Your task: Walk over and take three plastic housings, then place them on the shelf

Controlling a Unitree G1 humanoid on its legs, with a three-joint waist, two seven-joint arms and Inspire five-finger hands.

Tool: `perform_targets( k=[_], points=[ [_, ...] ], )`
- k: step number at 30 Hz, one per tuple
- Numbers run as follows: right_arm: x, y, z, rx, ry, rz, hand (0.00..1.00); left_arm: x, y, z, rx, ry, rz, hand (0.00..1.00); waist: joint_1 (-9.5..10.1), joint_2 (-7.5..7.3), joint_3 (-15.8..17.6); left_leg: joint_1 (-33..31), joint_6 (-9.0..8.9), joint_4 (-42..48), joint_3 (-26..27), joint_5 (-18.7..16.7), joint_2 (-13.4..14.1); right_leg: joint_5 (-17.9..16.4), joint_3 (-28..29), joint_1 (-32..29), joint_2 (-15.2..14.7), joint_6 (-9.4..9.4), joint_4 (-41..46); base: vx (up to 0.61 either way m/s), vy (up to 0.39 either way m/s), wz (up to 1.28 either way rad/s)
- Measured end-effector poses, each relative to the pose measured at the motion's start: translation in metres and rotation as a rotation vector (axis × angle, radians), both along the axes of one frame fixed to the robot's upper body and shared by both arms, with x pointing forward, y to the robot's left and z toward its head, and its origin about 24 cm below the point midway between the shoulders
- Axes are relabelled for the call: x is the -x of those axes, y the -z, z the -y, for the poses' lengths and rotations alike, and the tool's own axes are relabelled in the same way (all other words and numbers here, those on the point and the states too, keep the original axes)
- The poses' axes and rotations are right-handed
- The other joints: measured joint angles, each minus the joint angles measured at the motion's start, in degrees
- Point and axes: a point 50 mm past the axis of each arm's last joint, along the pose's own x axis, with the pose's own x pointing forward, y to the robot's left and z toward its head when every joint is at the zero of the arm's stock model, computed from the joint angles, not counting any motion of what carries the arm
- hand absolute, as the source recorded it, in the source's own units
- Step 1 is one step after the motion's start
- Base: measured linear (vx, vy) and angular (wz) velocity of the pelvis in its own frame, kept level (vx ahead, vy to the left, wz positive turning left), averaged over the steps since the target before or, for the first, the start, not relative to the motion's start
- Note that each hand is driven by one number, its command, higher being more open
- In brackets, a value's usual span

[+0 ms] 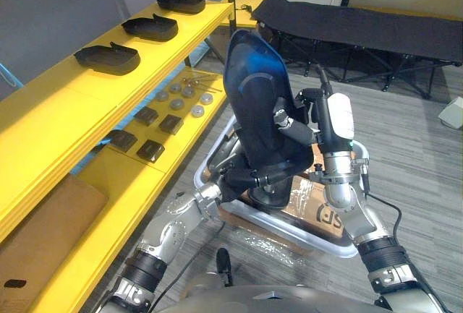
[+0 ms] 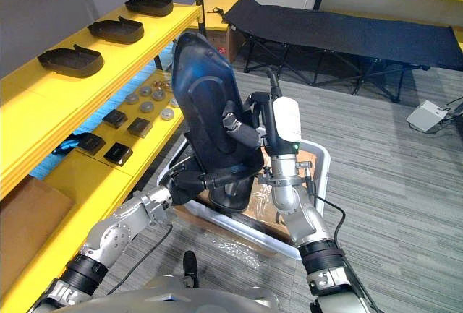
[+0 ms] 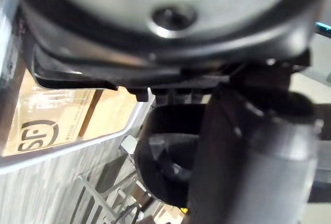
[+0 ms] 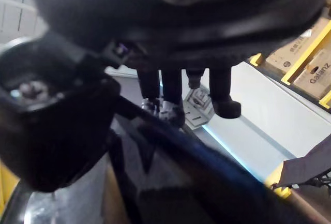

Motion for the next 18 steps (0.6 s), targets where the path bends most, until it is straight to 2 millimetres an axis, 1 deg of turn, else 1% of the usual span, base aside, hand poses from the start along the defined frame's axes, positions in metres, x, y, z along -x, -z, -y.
perform_targets(
  k=[3, 6, 9, 10, 12, 15, 18],
  points=[
    [0.001, 0.001, -0.005, 0.006, -0.041, -0.012, 0.0, -0.002, -0.001, -0.002, -0.016, -0.055, 0.007, 1.0, -0.02, -0.26, -0.15, 0.02, 0.0, 0.0, 0.01, -0.01, -0.02, 0.0, 0.16, 0.0, -0.01, 0.01, 0.0, 0.0, 0.0, 0.0],
    [0.001, 0.002, -0.01, -0.056, -0.055, -0.029, 0.0, -0.005, -0.003, -0.005, -0.019, -0.132, 0.028, 1.0, -0.19, -0.25, -0.15, 0.16, -0.03, 0.0, -0.15, 0.04, -0.1, -0.03, 0.18, -0.26, -0.04, 0.0, 0.3, -0.02, -0.002, 0.01],
    [0.002, 0.004, -0.012, -0.081, -0.056, -0.034, 0.0, -0.006, -0.005, -0.007, -0.004, -0.191, 0.044, 1.0, -0.29, -0.24, -0.16, 0.16, -0.03, -0.01, -0.27, 0.04, -0.14, -0.1, 0.17, -0.32, -0.07, -0.06, 0.48, -0.02, -0.001, 0.01],
    [0.003, 0.006, -0.012, -0.093, -0.054, -0.042, 0.0, -0.006, -0.005, -0.007, 0.005, -0.222, 0.047, 0.0, -0.25, -0.24, -0.16, 0.16, -0.05, -0.01, -0.38, 0.05, -0.17, -0.15, 0.14, -0.33, -0.08, -0.11, 0.57, -0.02, -0.006, 0.03],
    [0.007, 0.011, -0.013, -0.139, -0.045, -0.066, 0.0, -0.006, -0.006, -0.006, 0.034, -0.263, 0.049, 0.0, -0.15, -0.24, -0.16, 0.15, -0.09, -0.01, -0.63, 0.08, -0.19, -0.42, 0.06, -0.46, -0.11, -0.37, 1.01, -0.01, -0.007, 0.04],
    [0.014, 0.022, -0.016, -0.182, -0.03, -0.103, 0.0, -0.002, -0.008, -0.007, 0.131, -0.352, 0.018, 0.0, -0.56, -0.23, -0.16, 0.14, -0.17, -0.01, -0.88, 0.15, -0.2, -0.66, -0.19, -0.45, -0.09, -0.46, 1.23, 0.0, -0.007, 0.02],
    [0.019, 0.028, -0.02, -0.219, -0.029, -0.126, 0.0, 0.001, -0.01, -0.006, 0.166, -0.377, 0.025, 0.0, -0.95, -0.21, -0.16, 0.13, -0.19, 0.0, -0.9, 0.16, -0.18, -0.83, -0.21, -0.48, -0.08, -0.71, 1.28, 0.0, 0.0, 0.0]
  ],
)
